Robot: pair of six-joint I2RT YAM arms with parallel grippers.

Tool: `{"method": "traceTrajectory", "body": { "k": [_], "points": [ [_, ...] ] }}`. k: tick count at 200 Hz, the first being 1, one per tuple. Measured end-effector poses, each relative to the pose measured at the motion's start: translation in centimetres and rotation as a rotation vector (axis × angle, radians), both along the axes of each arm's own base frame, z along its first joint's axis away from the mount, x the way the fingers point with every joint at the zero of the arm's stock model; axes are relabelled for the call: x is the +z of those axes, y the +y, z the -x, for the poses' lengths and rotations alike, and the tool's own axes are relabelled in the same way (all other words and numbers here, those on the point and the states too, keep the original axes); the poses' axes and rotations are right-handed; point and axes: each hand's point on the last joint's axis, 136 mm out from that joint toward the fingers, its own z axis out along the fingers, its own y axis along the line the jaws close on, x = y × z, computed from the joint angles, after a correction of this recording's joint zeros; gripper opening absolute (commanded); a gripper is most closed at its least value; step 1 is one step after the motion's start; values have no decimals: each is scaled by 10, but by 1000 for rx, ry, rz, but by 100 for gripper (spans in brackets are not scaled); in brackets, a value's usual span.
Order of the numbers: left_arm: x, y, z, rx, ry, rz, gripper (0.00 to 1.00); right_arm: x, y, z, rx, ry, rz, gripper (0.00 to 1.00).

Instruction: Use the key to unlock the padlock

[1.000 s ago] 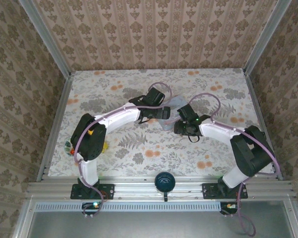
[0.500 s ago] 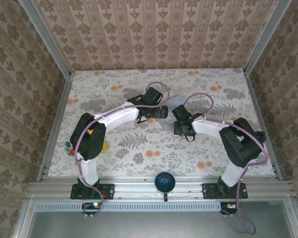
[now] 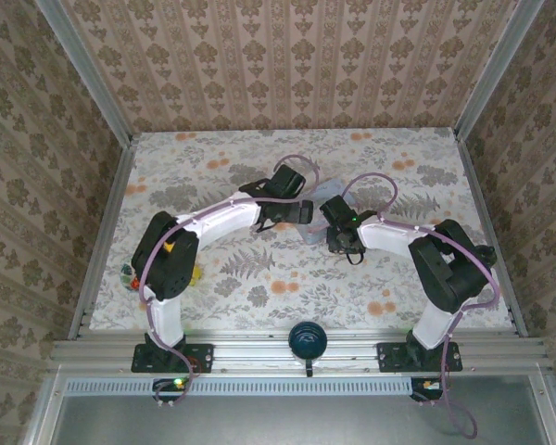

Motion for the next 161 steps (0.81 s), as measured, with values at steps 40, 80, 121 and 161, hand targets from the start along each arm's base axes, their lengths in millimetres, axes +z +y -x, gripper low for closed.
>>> {"method": "traceTrajectory", "body": {
  "k": [40, 80, 121, 161],
  "points": [
    [0, -4, 9, -47, 5, -32, 100, 0, 1, 1, 14, 1, -4, 14],
    [-7, -3, 13, -62, 20, -53, 100, 1, 0, 1, 14, 6, -28, 11],
    [-9, -4, 13, -66, 18, -47, 100, 2, 0, 0, 8, 13, -54, 10],
    [-9, -4, 13, -67, 16, -44, 100, 3, -1, 0, 0, 18, -69, 9]
  ]
}}
